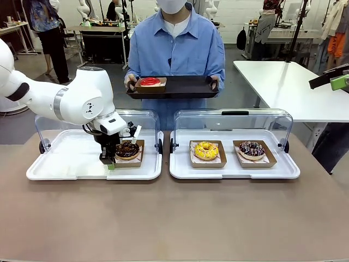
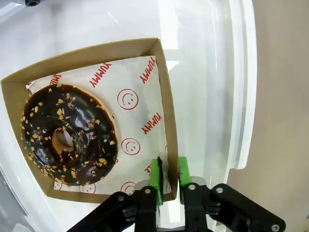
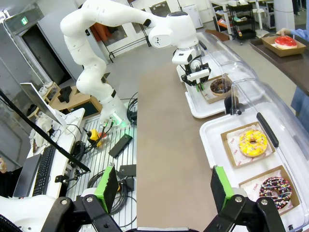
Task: Provide the desired donut to the person.
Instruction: Pick up and lift the Paper togo box containing the Donut pointed at by the person.
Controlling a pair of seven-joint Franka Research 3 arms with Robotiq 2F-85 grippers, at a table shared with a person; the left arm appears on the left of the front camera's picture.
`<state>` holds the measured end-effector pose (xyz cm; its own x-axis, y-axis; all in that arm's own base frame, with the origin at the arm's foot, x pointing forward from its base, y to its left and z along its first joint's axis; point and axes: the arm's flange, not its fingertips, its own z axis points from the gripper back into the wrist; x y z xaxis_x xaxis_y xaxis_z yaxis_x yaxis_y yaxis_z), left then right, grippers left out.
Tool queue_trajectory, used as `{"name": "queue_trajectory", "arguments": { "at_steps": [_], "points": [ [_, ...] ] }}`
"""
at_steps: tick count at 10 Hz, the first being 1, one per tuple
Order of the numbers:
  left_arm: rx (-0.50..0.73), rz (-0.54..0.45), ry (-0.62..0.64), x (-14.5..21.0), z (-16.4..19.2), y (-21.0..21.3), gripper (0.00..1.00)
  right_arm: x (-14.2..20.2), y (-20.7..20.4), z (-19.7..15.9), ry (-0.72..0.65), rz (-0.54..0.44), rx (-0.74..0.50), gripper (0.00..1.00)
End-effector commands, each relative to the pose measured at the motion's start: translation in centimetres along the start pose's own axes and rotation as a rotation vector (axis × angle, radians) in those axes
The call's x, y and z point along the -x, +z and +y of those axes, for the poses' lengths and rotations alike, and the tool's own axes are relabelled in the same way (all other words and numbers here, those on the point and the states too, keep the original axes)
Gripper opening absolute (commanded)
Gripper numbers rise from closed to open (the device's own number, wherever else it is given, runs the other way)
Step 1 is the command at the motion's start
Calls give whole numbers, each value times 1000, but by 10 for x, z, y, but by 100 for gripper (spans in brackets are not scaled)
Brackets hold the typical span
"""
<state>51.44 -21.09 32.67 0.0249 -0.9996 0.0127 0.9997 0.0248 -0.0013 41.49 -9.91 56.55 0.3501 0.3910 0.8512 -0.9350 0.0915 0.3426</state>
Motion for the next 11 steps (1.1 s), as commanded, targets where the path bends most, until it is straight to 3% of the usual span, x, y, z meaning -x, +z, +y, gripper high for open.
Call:
{"name": "queue_trajectory", "arguments": {
  "at_steps": [1, 6, 11],
  "points": [
    [-19, -10, 2, 1, 1, 2, 0, -1, 0, 1, 9, -10, -8, 100],
    [32, -3, -20, 1, -15, 17, 0, -1, 0, 1, 9, -10, -8, 100],
    [86, 61, -25, 18, -121, 113, 0, -1, 0, 1, 9, -10, -8, 100]
  ]
}}
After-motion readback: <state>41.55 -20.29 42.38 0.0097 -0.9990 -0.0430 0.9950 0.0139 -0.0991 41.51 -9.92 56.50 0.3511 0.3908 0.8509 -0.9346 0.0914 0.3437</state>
